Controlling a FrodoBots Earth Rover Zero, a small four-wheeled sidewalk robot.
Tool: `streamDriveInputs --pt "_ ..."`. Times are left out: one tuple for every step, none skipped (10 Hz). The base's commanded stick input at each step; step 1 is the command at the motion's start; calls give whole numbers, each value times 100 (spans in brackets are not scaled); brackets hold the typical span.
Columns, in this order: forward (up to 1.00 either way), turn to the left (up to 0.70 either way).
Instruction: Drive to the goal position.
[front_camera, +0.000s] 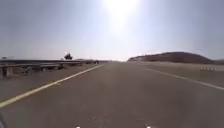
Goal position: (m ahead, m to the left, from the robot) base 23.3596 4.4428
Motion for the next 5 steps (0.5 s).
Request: streamDriveInputs --pt "70 0" --pt "70 0" --pt "70 0" --pt "70 0" --pt "70 0"
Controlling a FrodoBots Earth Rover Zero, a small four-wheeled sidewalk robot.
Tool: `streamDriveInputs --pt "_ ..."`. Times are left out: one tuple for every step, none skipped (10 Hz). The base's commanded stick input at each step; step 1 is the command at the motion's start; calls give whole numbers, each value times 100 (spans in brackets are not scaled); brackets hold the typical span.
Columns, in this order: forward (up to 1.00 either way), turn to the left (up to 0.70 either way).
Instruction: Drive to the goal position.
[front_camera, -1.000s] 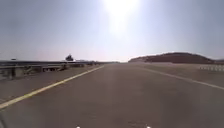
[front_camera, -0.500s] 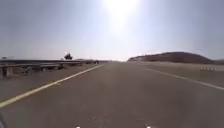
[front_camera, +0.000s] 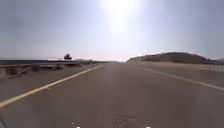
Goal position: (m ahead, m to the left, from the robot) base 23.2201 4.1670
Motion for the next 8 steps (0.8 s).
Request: streamDriveInputs --pt "70 0" --pt "70 16" --pt "70 33" --pt "70 5" --pt "70 0" --pt "70 0" --pt "70 0" --pt "70 0"
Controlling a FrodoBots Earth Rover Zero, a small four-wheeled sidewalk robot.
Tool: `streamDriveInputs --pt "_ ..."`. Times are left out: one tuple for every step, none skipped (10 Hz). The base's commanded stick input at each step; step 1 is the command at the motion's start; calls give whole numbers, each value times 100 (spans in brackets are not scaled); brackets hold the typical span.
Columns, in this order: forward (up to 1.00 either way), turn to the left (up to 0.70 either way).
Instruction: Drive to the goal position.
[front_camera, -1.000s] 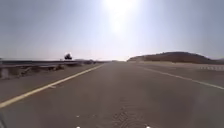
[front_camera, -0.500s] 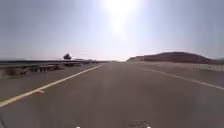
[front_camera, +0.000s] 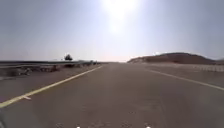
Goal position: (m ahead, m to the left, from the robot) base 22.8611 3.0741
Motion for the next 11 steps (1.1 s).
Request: streamDriveInputs --pt "70 0" --pt "70 0" --pt "70 0" --pt "70 0" --pt "70 0" --pt "70 0" --pt "70 0" --pt "70 0" --pt "70 0" --pt "70 0" --pt "70 0"
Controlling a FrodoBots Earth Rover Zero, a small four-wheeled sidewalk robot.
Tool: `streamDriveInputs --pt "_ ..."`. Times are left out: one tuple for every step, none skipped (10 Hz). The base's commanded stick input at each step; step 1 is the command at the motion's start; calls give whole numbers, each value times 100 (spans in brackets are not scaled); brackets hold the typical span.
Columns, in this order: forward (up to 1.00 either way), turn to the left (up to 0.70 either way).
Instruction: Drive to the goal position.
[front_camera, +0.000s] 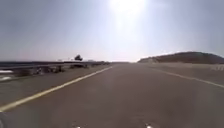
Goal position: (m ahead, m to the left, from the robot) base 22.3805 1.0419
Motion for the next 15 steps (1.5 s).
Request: streamDriveInputs --pt "70 0" --pt "70 0" --pt "70 0" --pt "70 0" --pt "70 0" --pt "70 0" --pt "70 0" --pt "70 0" --pt "70 0" --pt "70 0" --pt "70 0" --pt "70 0" --pt "70 0" --pt "70 0" --pt "70 0"
